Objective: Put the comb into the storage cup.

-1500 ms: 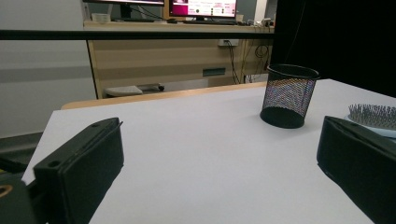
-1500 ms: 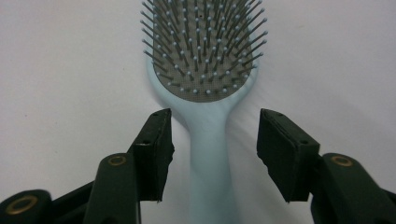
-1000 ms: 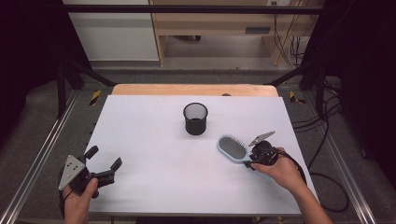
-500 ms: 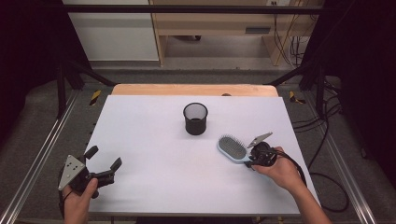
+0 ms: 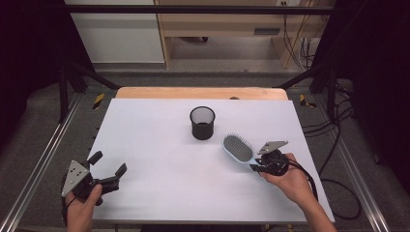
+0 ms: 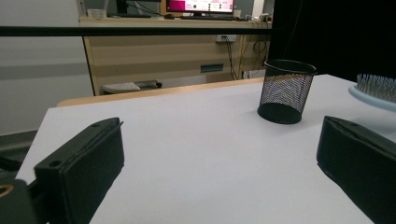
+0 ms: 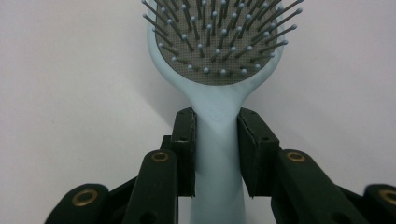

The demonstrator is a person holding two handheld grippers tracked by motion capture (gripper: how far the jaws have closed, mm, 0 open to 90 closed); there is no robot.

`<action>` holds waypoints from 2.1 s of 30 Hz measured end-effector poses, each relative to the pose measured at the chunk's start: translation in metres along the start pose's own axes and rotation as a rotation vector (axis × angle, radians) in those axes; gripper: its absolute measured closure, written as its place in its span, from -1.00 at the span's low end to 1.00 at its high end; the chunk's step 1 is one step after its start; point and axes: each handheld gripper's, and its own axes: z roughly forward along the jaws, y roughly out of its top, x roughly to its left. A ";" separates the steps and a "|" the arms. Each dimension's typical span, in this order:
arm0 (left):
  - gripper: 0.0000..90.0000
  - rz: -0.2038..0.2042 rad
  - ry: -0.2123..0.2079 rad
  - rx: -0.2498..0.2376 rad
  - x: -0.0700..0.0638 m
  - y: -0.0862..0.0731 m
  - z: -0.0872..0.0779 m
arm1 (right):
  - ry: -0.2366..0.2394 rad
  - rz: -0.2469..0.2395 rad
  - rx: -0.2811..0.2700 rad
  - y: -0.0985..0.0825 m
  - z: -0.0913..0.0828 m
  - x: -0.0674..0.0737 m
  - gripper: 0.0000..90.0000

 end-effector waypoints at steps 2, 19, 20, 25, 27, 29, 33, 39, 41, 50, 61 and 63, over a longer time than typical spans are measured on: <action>-0.98 -0.023 -0.011 -0.008 -0.002 0.001 -0.001 | -0.006 0.003 -0.039 0.001 -0.001 0.004 0.54; -0.97 -0.025 -0.080 -0.015 -0.030 0.043 0.022 | -0.058 0.116 -0.381 0.026 0.005 0.022 0.54; -0.97 -0.037 -0.091 -0.013 -0.034 0.050 0.030 | -0.063 0.127 -0.400 0.027 0.006 0.023 0.54; -0.97 -0.047 -0.106 0.004 -0.044 0.063 0.046 | -0.066 0.151 -0.486 0.024 0.015 0.029 0.54; -0.97 -0.040 -0.122 0.001 -0.052 0.069 0.052 | -0.055 0.158 -0.498 0.024 0.016 0.030 0.54; -0.97 -0.043 -0.147 0.004 -0.060 0.074 0.059 | -0.042 0.140 -0.506 0.026 0.016 0.034 0.54; -0.97 -0.047 -0.182 0.005 -0.073 0.083 0.076 | -0.020 0.131 -0.528 0.031 0.017 0.041 0.54; -0.96 -0.059 -0.219 -0.002 -0.088 0.091 0.093 | -0.003 0.130 -0.545 0.035 0.021 0.049 0.54; -0.96 -0.053 -0.222 -0.001 -0.093 0.093 0.097 | 0.000 0.128 -0.549 0.036 0.023 0.052 0.54; -0.96 -0.070 -0.261 0.001 -0.112 0.101 0.108 | 0.028 0.129 -0.574 0.040 0.025 0.060 0.54; -0.94 -0.093 -0.293 -0.010 -0.137 0.104 0.129 | 0.037 0.129 -0.597 0.041 0.030 0.062 0.54; -0.94 -0.100 -0.308 -0.005 -0.142 0.105 0.133 | 0.035 0.123 -0.595 0.041 0.030 0.062 0.54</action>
